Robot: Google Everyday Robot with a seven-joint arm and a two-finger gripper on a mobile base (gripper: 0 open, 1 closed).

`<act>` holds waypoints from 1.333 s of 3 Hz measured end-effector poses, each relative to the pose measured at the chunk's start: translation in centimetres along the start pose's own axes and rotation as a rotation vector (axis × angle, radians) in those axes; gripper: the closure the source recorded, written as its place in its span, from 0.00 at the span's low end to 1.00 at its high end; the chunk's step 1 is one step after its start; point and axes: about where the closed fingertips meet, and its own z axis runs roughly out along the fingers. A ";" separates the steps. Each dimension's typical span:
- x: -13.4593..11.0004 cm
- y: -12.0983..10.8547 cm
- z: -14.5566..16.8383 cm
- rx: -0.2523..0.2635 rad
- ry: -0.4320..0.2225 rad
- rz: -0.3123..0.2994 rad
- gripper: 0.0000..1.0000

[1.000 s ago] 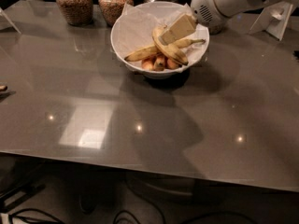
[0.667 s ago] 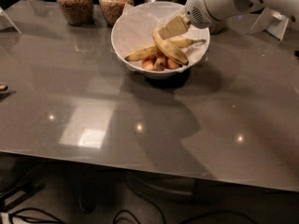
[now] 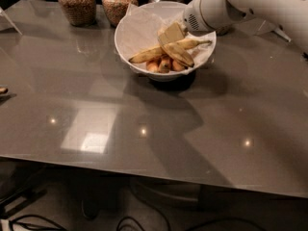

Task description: Pick banana from white bowl

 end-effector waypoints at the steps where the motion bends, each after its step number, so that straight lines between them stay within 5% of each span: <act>1: 0.6 0.7 0.7 -0.016 0.012 0.030 0.38; 3: 3.2 0.8 2.1 -0.015 0.071 0.082 0.44; 4: 3.7 0.0 2.9 -0.006 0.087 0.090 0.61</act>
Offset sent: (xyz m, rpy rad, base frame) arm -0.0084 -0.0014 -0.0400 0.0268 0.1092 -0.0540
